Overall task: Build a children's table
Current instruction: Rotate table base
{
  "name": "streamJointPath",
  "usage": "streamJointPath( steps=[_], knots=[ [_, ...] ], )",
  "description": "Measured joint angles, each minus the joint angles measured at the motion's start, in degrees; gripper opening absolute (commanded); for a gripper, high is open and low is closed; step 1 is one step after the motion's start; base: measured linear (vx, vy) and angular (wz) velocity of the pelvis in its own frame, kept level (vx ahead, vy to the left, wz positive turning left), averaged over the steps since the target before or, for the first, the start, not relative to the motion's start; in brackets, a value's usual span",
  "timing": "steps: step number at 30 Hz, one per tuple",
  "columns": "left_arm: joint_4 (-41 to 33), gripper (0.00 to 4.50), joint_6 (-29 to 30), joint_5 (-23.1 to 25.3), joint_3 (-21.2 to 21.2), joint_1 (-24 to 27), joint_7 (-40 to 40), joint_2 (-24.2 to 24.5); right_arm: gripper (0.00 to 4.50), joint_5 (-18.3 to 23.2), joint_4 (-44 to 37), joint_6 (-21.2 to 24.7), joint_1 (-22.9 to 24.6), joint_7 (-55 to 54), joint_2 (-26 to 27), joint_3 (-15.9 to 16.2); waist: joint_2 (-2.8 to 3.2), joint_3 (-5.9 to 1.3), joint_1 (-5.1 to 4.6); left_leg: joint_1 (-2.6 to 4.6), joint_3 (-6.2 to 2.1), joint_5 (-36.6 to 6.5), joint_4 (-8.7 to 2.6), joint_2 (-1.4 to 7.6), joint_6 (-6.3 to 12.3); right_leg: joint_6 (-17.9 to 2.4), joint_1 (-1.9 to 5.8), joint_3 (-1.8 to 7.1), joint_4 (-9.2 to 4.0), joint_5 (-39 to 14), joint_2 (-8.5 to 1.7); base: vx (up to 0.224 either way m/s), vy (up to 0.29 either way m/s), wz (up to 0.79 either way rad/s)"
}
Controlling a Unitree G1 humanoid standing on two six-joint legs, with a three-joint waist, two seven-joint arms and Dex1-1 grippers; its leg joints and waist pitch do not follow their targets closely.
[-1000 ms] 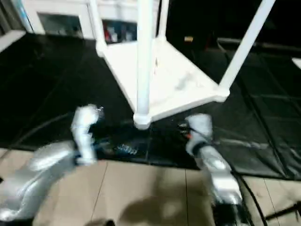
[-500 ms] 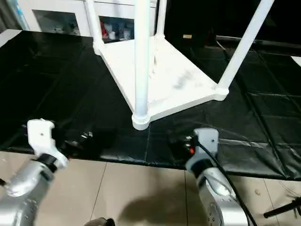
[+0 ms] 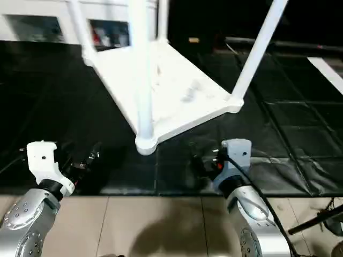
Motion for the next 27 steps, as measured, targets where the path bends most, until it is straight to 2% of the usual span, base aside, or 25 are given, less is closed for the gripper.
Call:
streamJointPath(
  steps=[3,4,5,6,7,8,9,10,11,12,13,14,15,16,17,18,19,20,21,22,23,24,27],
  knots=[
    [0.0,4.15,0.0,0.0,-0.1,0.0,0.1,0.0,4.44,0.1,0.0,0.2,-0.1,0.1,-0.2,0.2,0.03,-0.03,0.10,0.00,-0.46,-1.1,0.87,-0.13,0.36,-0.2,0.28,0.06,0.89,-1.3,0.03,0.137,-0.014,0.09],
    [0.0,4.15,0.0,0.0,-0.1,0.0,0.1,0.0,4.44,0.2,0.0,0.4,-0.2,0.1,-0.2,0.2,0.11,-0.01,0.14,0.41,-0.49,-1.6,1.07,0.00,0.12,-0.3,0.17,0.21,1.38,-1.8,0.12,0.053,-0.005,0.07],
    [-0.1,4.15,0.0,0.0,0.0,0.4,0.1,0.1,4.44,0.4,0.0,1.2,-0.7,0.3,-0.2,0.8,-0.26,0.10,0.16,1.65,0.37,-2.3,1.23,0.11,-0.87,-2.1,-0.78,0.69,3.89,-2.7,0.01,0.091,-0.031,-0.13],
    [-0.1,4.15,0.0,0.0,0.2,0.4,0.3,0.3,4.44,0.7,0.0,1.3,-0.8,0.6,-0.2,1.2,-0.57,0.05,-0.04,2.50,1.05,-2.9,1.55,0.15,-1.13,-3.2,-1.22,1.19,5.79,-3.5,-0.25,0.075,-0.052,-0.36],
    [-0.4,4.15,-0.1,0.0,0.1,0.2,0.3,0.5,4.44,0.9,-0.1,1.4,-0.7,0.9,-0.3,1.2,-1.15,-0.09,-0.16,2.57,1.18,-3.5,2.13,-0.17,-1.00,-2.3,-1.03,1.78,5.97,-4.3,-0.36,0.075,-0.052,-0.36],
    [-0.6,4.15,-0.1,-0.1,-0.2,-0.6,0.4,0.2,4.44,0.9,-0.1,1.4,-0.1,1.1,-1.2,0.8,-1.06,-0.24,0.03,1.59,0.68,-4.4,3.63,-0.22,0.51,-0.2,-0.05,2.19,5.60,-5.0,0.15,0.081,-0.040,-0.07],
    [-0.8,4.15,-0.2,-0.2,-1.3,-0.8,0.3,-0.4,4.44,0.8,0.1,1.7,0.2,1.2,-1.7,0.4,-0.76,-0.29,0.20,0.83,-0.46,-5.1,4.78,-0.19,2.60,-0.4,0.42,2.46,5.21,-5.1,0.81,0.089,-0.015,0.14],
    [-0.8,4.15,-0.2,-0.2,-2.1,-0.7,0.2,-0.6,4.44,0.8,0.2,2.0,0.2,1.2,-2.1,-0.1,-0.45,-0.40,0.56,-0.01,-1.48,-5.1,5.81,-0.12,3.79,-0.4,0.92,2.56,4.82,-5.1,1.34,0.089,-0.015,0.14],
    [-0.8,4.15,-0.2,-0.2,-2.2,-0.5,0.1,-0.5,4.44,0.8,0.1,2.0,0.1,1.3,-2.2,-0.3,0.21,-0.58,0.84,-1.09,-2.76,-4.8,5.97,-0.06,3.18,-0.3,1.65,2.61,4.30,-5.1,2.34,0.094,0.004,0.08],
    [-0.8,4.15,-0.2,-0.2,-1.9,-0.3,0.1,-0.1,4.44,0.8,0.1,2.0,0.0,1.4,-2.2,0.0,0.51,-0.73,0.97,-0.90,-3.67,-4.9,5.91,0.30,0.86,-0.1,1.91,2.39,4.33,-5.1,2.82,0.139,-0.028,0.03],
    [-0.8,4.15,-0.2,-0.2,-1.3,-0.1,0.2,0.4,4.44,0.8,0.1,2.0,-0.3,1.5,-1.6,0.6,0.51,-0.87,0.37,-0.45,-4.15,-4.9,5.90,0.39,-1.03,-0.4,1.57,1.52,5.10,-5.3,2.76,0.139,-0.028,0.03],
    [-0.7,4.15,-0.2,-0.2,-0.3,0.3,0.4,0.6,4.44,0.8,0.1,2.1,-0.8,1.9,-1.1,2.3,0.00,-0.92,-0.16,-0.08,-4.34,-5.1,5.75,-0.15,-0.87,-1.1,-0.44,1.34,8.24,-5.6,1.82,0.144,-0.055,0.01],
    [-0.7,4.15,-0.1,-0.2,0.2,0.4,0.5,1.1,4.44,0.9,-0.1,2.1,-0.9,2.2,-1.1,3.0,-0.16,-1.01,-0.40,0.38,-4.46,-5.3,5.76,-0.45,-0.52,-1.0,-2.28,1.30,11.03,-5.7,1.31,0.081,-0.047,-0.02],
    [-0.7,4.15,-0.1,-0.2,0.2,0.4,0.4,1.2,4.44,0.9,-0.1,2.1,-0.8,2.2,-1.2,3.1,-0.23,-1.01,-0.54,0.98,-4.58,-5.5,5.69,-0.71,-0.28,-0.9,-3.71,1.37,11.83,-5.6,0.80,0.081,-0.047,-0.02],
    [-0.9,4.15,-0.2,-0.3,0.1,0.1,0.4,1.1,4.44,0.8,-0.1,2.1,-0.7,2.2,-1.4,3.0,-1.11,-1.13,-0.72,1.49,-4.07,-5.7,5.62,-1.48,-0.15,-0.7,-5.34,1.92,9.73,-4.5,-0.45,0.000,0.000,0.00],
    [-1.0,4.15,-0.4,-0.4,0.1,-0.2,0.3,1.0,4.44,0.8,0.0,2.1,-0.7,2.2,-2.0,3.0,-2.06,-0.95,-0.72,1.88,-3.66,-5.9,5.77,-2.07,-0.09,0.6,-5.51,2.74,8.45,-1.4,-1.22,0.011,-0.065,0.03],
    [-0.9,4.15,-0.4,-0.4,-0.1,-0.1,0.3,0.2,4.44,0.8,0.1,2.1,-0.3,2.2,-2.6,2.6,-2.02,-0.86,-0.23,1.80,-3.72,-6.3,6.03,-2.48,1.30,0.2,-4.95,3.27,8.37,-1.6,-0.89,0.011,-0.065,0.03],
    [-0.9,4.15,-0.4,-0.8,-1.8,0.0,-0.2,0.1,4.44,0.5,0.4,2.2,0.0,2.1,-3.2,1.9,-1.81,-0.75,0.25,1.78,-4.38,-6.0,6.10,-2.37,4.05,-0.5,-4.32,3.14,7.48,-1.4,-0.58,0.025,-0.098,-0.01],
    [-1.0,4.15,-0.4,-1.1,-2.4,-0.1,-0.7,0.4,4.44,0.2,0.5,2.2,-0.2,2.1,-3.7,1.8,-1.71,-0.78,0.47,1.62,-4.71,-5.2,5.21,-2.34,3.55,-0.6,-4.11,3.07,7.18,-1.2,-0.21,0.017,-0.080,-0.07],
    [-0.9,4.15,-0.4,-1.3,-2.5,-0.2,-1.5,1.3,4.44,0.0,0.6,2.2,-0.5,2.0,-3.8,1.7,-1.56,-0.81,0.55,1.59,-5.10,-4.4,4.79,-2.22,1.34,-0.3,-4.08,2.95,7.06,-0.8,0.16,0.017,-0.080,-0.07],
    [-0.9,4.15,-0.4,-1.4,-2.5,-0.6,-2.8,3.0,4.44,-0.4,0.7,2.1,-1.2,2.0,-4.0,1.7,-1.32,-0.80,0.33,1.57,-5.42,-4.0,4.08,-1.41,-2.79,-0.4,-4.28,2.90,6.75,-0.3,0.89,-0.005,-0.062,-0.03],
    [-0.7,4.15,-0.4,-1.6,-2.3,-1.0,-3.9,3.8,4.44,-1.0,1.2,2.1,-1.8,2.0,-4.0,2.0,-1.42,-0.73,0.31,1.24,-5.47,-3.5,4.08,-1.21,-4.00,-0.4,-4.52,2.91,6.57,0.1,1.08,0.000,0.000,0.00],
    [-0.3,4.35,0.4,-5.5,-2.3,-2.5,-9.0,5.4,4.44,-2.0,3.7,2.4,-3.5,1.3,-4.4,2.1,-1.09,-0.49,0.17,0.93,-5.28,-3.2,3.95,-0.86,-4.57,-1.0,-4.41,2.83,5.29,1.0,1.17,-0.049,0.012,-0.02]
  ],
)
